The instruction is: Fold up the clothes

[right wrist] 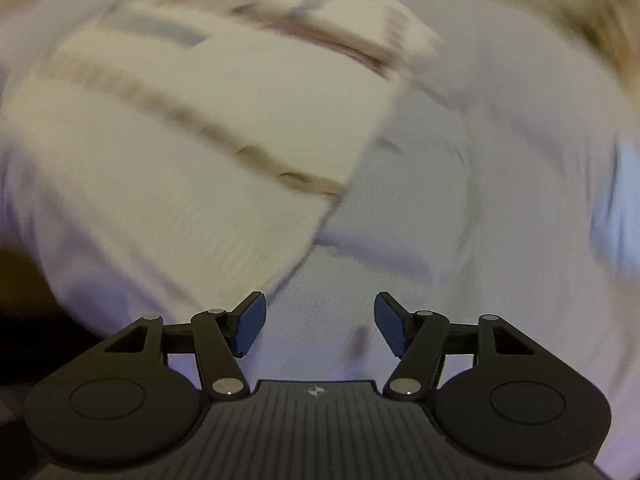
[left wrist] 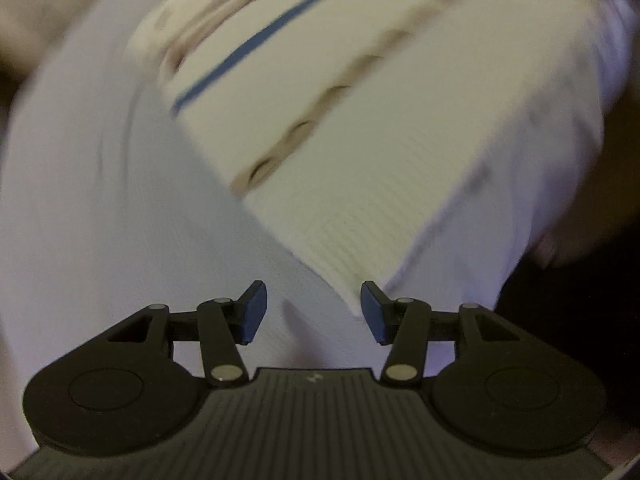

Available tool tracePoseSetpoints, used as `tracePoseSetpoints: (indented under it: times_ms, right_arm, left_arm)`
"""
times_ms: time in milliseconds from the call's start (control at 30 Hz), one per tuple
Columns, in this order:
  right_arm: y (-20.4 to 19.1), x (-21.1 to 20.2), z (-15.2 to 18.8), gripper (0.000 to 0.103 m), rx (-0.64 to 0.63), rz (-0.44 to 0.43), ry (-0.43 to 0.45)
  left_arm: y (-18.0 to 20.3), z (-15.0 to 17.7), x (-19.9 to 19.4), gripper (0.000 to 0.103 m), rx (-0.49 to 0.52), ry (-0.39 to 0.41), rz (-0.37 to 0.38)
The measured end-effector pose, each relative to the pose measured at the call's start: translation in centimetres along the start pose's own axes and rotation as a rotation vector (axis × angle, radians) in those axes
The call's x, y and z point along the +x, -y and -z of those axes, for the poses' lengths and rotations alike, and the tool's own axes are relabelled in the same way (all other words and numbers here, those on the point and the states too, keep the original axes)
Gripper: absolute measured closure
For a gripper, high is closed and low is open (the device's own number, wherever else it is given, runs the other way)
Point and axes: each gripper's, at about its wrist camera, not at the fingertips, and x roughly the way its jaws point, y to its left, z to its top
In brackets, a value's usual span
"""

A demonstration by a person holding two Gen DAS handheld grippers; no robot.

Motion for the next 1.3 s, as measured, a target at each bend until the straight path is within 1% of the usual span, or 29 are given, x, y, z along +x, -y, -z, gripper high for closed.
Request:
tracePoseSetpoints:
  times_ms: [33,67,133,167,200,267,333,367,400,433,467,533,567,633,667,733,767,833,933,967,1000,1033,1067,1100,1133,1167,1233,1267,1300]
  right_arm:
    - [-1.0,-0.1,0.2,0.041,-0.103,0.031,0.014]
    - [-1.8,0.3,0.7,0.041,-0.176,0.049,0.024]
    - [-3.3,0.9,1.5,0.042,-0.317,0.082,0.043]
    - [-3.6,1.1,1.9,0.042,-0.356,0.089,0.047]
    - [-3.8,1.3,2.1,0.042,-0.379,0.091,0.048]
    - [-3.7,1.4,2.2,0.042,-0.387,0.088,0.049]
    - [-3.4,1.4,2.1,0.042,-0.37,0.076,0.042]
    - [-3.1,1.4,2.0,0.042,-0.34,0.062,0.035]
    - [-2.7,1.3,1.8,0.042,-0.3,0.043,0.027]
    - [-1.9,1.3,1.5,0.042,-0.213,0.009,0.011]
    - [-1.0,1.3,1.2,0.042,-0.125,-0.025,-0.004]
    - [0.8,1.2,0.7,0.042,0.05,-0.092,-0.034]
    - [1.7,1.2,0.5,0.042,0.14,-0.126,-0.049]
    - [4.1,1.1,0.9,0.042,0.38,-0.217,-0.057]
    - [5.3,1.2,1.2,0.042,0.511,-0.268,-0.056]
    - [7.3,1.4,2.2,0.041,0.754,-0.36,-0.029]
    - [7.6,1.8,2.5,0.042,0.81,-0.397,-0.029]
    - [8.1,2.6,3.0,0.041,0.922,-0.471,-0.029]
    - [8.9,3.8,3.8,0.041,1.081,-0.579,-0.03]
    - [8.8,4.2,3.8,0.041,1.093,-0.599,-0.038]
    - [8.7,4.7,3.9,0.044,1.105,-0.617,-0.046]
    - [8.7,5.1,4.0,0.054,1.126,-0.631,-0.052]
    - [8.7,5.6,4.0,0.059,1.146,-0.645,-0.058]
    - [8.6,6.1,4.1,0.066,1.166,-0.659,-0.064]
    - [8.6,6.6,4.1,0.069,1.181,-0.671,-0.071]
    - [8.5,6.7,3.8,0.069,1.172,-0.673,-0.077]
    - [8.4,7.1,3.2,0.069,1.156,-0.677,-0.09]
    - [8.3,7.2,2.9,0.069,1.147,-0.679,-0.096]
    - [8.2,7.4,2.6,0.074,1.139,-0.681,-0.103]
  left_arm:
    - [0.9,0.3,0.0,0.053,0.085,0.023,-0.03]
    - [1.8,0.6,0.0,0.052,0.168,0.045,-0.057]
    - [2.7,1.1,0.1,0.052,0.284,0.077,-0.084]
    - [2.9,1.3,0.2,0.052,0.326,0.086,-0.091]
    - [3.0,1.5,0.3,0.052,0.365,0.094,-0.097]
    - [2.9,1.8,0.3,0.052,0.401,0.095,-0.113]
    - [2.1,2.0,0.2,0.053,0.387,0.085,-0.113]
    - [1.6,1.9,0.0,0.053,0.351,0.07,-0.098]
    - [0.9,1.6,-0.1,0.053,0.286,0.051,-0.067]
    - [0.1,1.3,-0.3,0.053,0.219,0.031,-0.035]
    - [-0.6,0.7,-0.4,0.054,0.126,0.01,0.008]
    - [-3.1,0.0,-0.5,0.055,-0.104,-0.025,0.114]
    - [-4.3,-0.2,-0.4,0.055,-0.232,-0.027,0.162]
    - [-6.5,-0.4,0.6,0.055,-0.458,-0.033,0.256]
    - [-7.2,-0.3,1.3,0.056,-0.557,-0.038,0.289]
    - [-8.0,0.4,2.7,0.058,-0.719,-0.047,0.349]
    - [-8.4,0.7,3.5,0.062,-0.799,-0.052,0.379]
    - [-8.8,1.5,5.0,0.066,-0.927,-0.062,0.442]
    - [-8.9,2.9,6.3,0.067,-1.078,-0.068,0.518]
    - [-9.0,3.1,6.5,0.067,-1.105,-0.067,0.535]
    - [-9.0,3.3,6.8,0.067,-1.131,-0.065,0.551]
    - [-9.0,3.7,6.8,0.069,-1.151,-0.061,0.564]
    - [-9.1,4.1,6.9,0.069,-1.17,-0.057,0.577]
    - [-9.2,4.3,7.1,0.069,-1.181,-0.063,0.583]
    - [-9.3,4.5,7.3,0.065,-1.191,-0.068,0.59]
    - [-9.4,4.6,7.7,0.064,-1.202,-0.073,0.599]
    - [-9.4,4.5,8.2,0.064,-1.217,-0.077,0.612]
    - [-9.4,4.2,8.4,0.073,-1.219,-0.077,0.62]
    - [-9.4,4.2,8.3,0.083,-1.206,-0.071,0.637]
